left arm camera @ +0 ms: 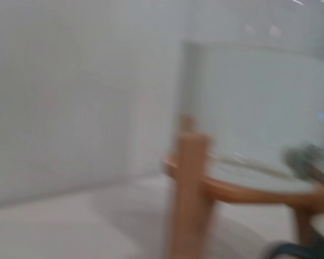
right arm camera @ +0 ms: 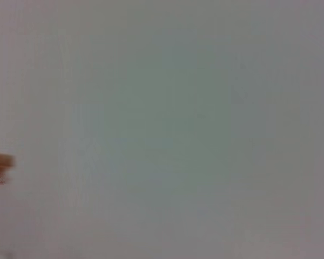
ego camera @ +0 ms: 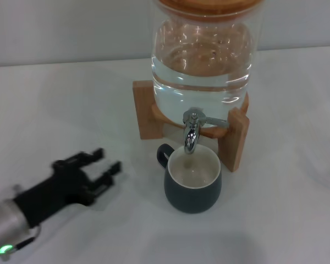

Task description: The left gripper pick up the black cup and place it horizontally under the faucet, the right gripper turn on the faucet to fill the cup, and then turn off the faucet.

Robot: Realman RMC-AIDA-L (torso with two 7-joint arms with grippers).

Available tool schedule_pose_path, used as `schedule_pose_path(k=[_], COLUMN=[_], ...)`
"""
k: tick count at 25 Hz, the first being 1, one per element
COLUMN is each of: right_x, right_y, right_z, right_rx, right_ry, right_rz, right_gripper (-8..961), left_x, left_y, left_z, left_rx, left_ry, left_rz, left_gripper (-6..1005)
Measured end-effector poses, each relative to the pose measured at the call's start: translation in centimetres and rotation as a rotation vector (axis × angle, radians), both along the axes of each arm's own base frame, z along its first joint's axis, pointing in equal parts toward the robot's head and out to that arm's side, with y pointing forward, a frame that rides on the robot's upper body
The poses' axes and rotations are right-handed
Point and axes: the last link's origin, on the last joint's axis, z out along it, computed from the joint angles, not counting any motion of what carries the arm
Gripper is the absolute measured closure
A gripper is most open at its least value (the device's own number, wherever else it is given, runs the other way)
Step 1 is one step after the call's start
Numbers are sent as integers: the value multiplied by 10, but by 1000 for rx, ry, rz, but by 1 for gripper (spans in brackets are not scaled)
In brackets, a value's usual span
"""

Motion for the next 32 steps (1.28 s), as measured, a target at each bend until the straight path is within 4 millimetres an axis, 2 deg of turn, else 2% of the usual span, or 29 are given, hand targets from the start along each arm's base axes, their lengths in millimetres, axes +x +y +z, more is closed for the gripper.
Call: schedule_pose_path(k=[1,2,7,13,20,32], right_x=[0,-4,-19,-51,-101,-158], right_y=[0,-1,2,18,45,78], right_z=[0,9,27,25,6,-30], right_rx=[0,-94,-299,-594,-877,-1006], right_ry=[0,-30,-51,-63,-172,-285], right_rz=[0,45,119,215,305,310], right_gripper=[128,128,128,128,128,128], left_x=[-6,-11,-39,-62,-70,-73], left_y=[-1,-3,-7,-11,-12,-14], left_z=[7,13,48,74,80,81], left_rx=[38,69,259,401,460,477], left_ry=[-15,-27,-88,-144,-160,-160], left_rz=[23,42,160,253,296,309], left_gripper=[483,483,490,494,494,494])
